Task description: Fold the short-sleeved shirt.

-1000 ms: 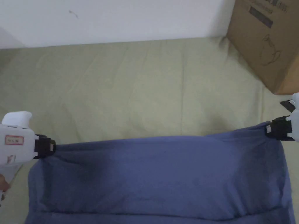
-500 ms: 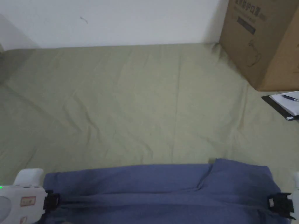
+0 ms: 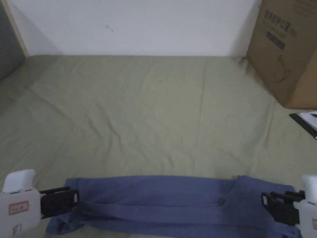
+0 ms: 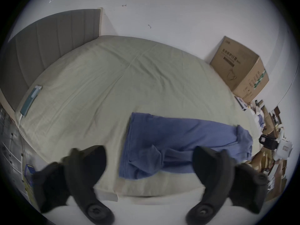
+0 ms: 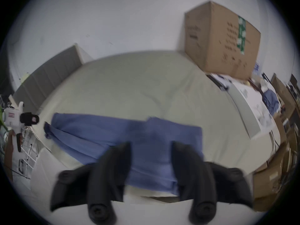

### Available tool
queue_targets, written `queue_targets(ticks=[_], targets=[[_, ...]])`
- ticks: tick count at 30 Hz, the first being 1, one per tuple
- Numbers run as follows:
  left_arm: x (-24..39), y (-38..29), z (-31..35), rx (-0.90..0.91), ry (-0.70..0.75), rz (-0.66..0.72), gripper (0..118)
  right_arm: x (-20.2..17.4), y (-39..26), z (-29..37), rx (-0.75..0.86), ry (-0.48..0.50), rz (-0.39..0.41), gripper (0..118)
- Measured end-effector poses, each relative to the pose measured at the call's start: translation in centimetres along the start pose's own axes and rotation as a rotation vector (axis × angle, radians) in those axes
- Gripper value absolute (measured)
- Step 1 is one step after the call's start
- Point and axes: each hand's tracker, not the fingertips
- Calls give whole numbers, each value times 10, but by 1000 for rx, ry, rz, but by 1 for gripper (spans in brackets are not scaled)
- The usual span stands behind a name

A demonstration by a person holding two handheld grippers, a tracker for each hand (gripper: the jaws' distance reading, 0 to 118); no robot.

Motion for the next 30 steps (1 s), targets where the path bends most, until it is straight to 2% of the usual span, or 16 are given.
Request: queue_targets(ticks=[1,2,5,8,12,15,16,17,18,19,20,27,30], targets=[[-3,-4,5,2,-12,13,38,-13,2,0,26,6,-1,10],[-6,-11,11,14,-35,40,0,-27,3,0,45,16,-1,5],[-21,-23,13,-7,-29,99,0,-56,4,-11,67,115,-7,0],[-38,-30,14,-26,-23,157,0,-81,2,-26,69,121,-4,0],[-59,-21,19,1,-108,232,0,-100,0,-43,23,179,-34,0],[-71,-8,16,17,-173,257,0,-112,-1,-52,-11,176,-10,0],[-74,-2,12,20,-192,269,3,-116,-1,-54,-22,172,0,0],[-78,3,7,33,-210,282,19,-118,-1,-56,-27,171,2,0],[-80,3,0,34,-227,300,44,-119,-1,-57,-34,177,2,0],[-83,8,-9,10,-239,304,77,-121,-1,-59,-41,180,0,0],[-84,11,-18,-9,-253,318,88,-123,-1,-60,-47,178,-1,0],[-100,4,-79,-171,-407,464,89,-132,-1,-64,-93,161,9,0],[-101,-2,-91,-185,-425,444,89,-132,-1,-67,-106,146,11,0]])
